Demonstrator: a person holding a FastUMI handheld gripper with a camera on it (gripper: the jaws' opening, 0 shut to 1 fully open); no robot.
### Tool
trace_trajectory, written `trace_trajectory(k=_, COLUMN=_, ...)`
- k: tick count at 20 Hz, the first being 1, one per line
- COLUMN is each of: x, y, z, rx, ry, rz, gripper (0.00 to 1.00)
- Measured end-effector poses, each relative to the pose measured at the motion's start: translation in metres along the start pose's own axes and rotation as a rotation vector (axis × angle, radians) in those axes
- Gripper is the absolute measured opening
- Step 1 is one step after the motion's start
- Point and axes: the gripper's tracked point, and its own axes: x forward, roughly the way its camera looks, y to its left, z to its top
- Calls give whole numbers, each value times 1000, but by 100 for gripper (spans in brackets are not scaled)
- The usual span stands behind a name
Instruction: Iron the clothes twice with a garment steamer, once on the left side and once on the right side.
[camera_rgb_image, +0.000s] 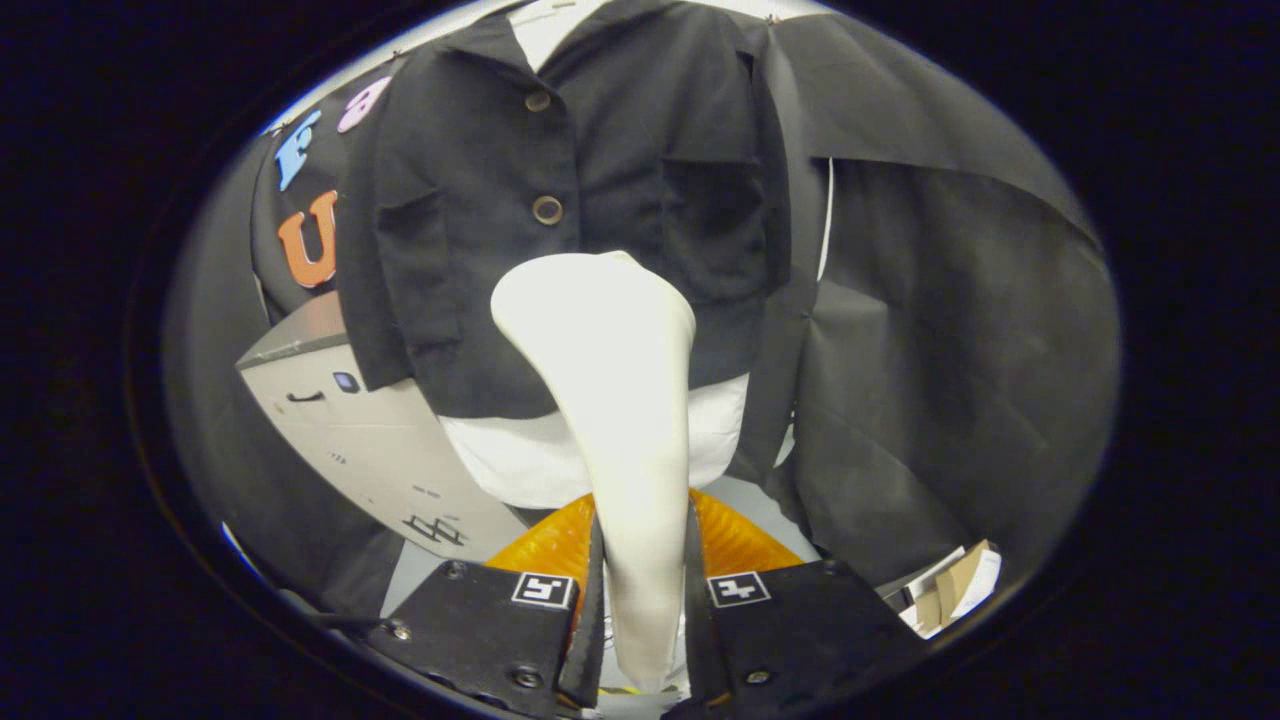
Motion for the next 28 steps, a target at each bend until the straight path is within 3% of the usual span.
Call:
trace_trajectory(k=7, x=-123, y=75, z=-19, rx=53, ry=-129, rz=-15, gripper=36)
trace_trajectory(k=15, x=-231, y=139, z=-42, rx=35, ry=-222, rz=41, gripper=36)
trace_trajectory(k=28, x=-276, y=122, z=-55, rx=-15, ry=-297, rz=70, gripper=36)
